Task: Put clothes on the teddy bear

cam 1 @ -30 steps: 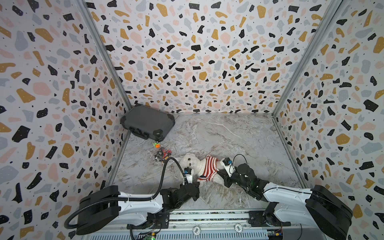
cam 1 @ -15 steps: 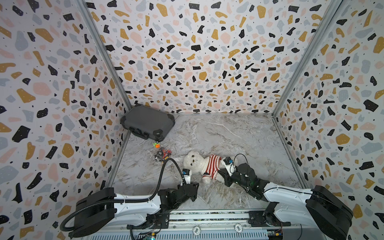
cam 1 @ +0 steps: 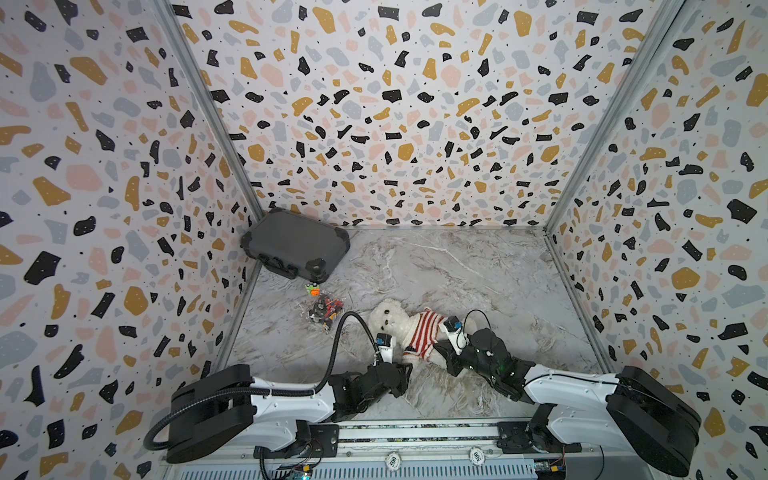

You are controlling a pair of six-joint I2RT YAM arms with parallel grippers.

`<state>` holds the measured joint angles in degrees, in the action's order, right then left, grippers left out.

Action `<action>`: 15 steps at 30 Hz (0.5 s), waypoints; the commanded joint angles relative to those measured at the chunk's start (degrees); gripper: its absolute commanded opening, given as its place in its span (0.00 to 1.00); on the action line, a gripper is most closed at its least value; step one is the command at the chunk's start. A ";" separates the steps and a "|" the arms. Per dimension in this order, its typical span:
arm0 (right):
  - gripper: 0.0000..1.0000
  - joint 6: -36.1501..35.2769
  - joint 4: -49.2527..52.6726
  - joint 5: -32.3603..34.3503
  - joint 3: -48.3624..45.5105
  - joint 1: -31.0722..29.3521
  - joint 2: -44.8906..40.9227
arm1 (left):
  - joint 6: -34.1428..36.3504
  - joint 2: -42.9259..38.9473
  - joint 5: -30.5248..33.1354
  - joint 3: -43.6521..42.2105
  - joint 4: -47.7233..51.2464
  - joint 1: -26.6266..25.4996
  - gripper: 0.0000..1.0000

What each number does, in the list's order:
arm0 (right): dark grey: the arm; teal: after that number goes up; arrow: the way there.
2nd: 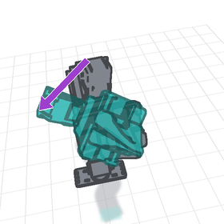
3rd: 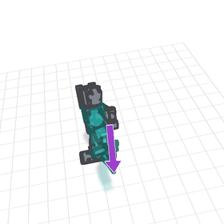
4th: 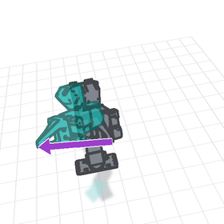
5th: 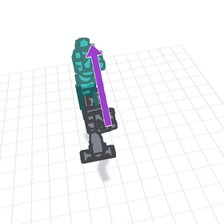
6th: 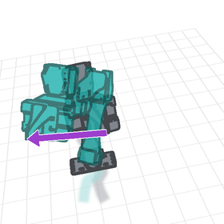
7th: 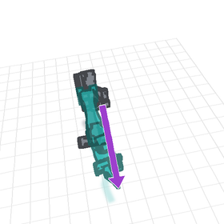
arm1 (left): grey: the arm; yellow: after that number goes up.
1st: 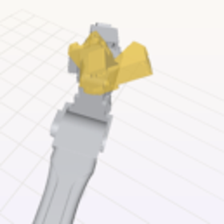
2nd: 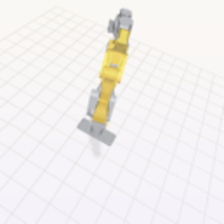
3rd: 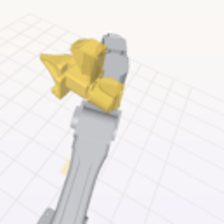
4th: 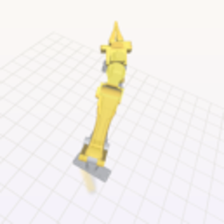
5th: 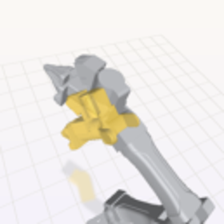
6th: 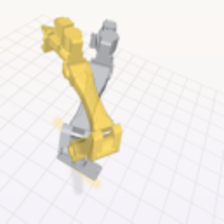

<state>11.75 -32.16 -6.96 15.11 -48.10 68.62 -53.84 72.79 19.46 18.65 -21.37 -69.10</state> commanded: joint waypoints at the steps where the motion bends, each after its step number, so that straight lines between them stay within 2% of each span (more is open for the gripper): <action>1: 0.00 0.69 -0.62 0.46 1.50 -0.57 0.11 | -0.07 3.68 -1.27 1.85 -5.40 0.22 0.49; 5: 0.00 0.72 -0.37 0.80 1.28 -0.68 -0.44 | -0.72 7.64 -0.59 3.69 -5.50 0.28 0.42; 9: 0.00 0.69 -0.18 1.21 0.89 -0.68 -1.12 | -2.48 9.14 0.31 3.31 -5.33 0.26 0.26; 15: 0.00 0.50 -0.05 1.97 0.36 -0.68 -1.82 | -4.16 6.11 1.01 -0.20 -6.14 0.28 0.01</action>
<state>11.75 -32.16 -6.09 15.11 -48.51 68.14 -56.84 80.58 19.18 20.25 -25.89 -69.10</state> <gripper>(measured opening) 0.051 0.046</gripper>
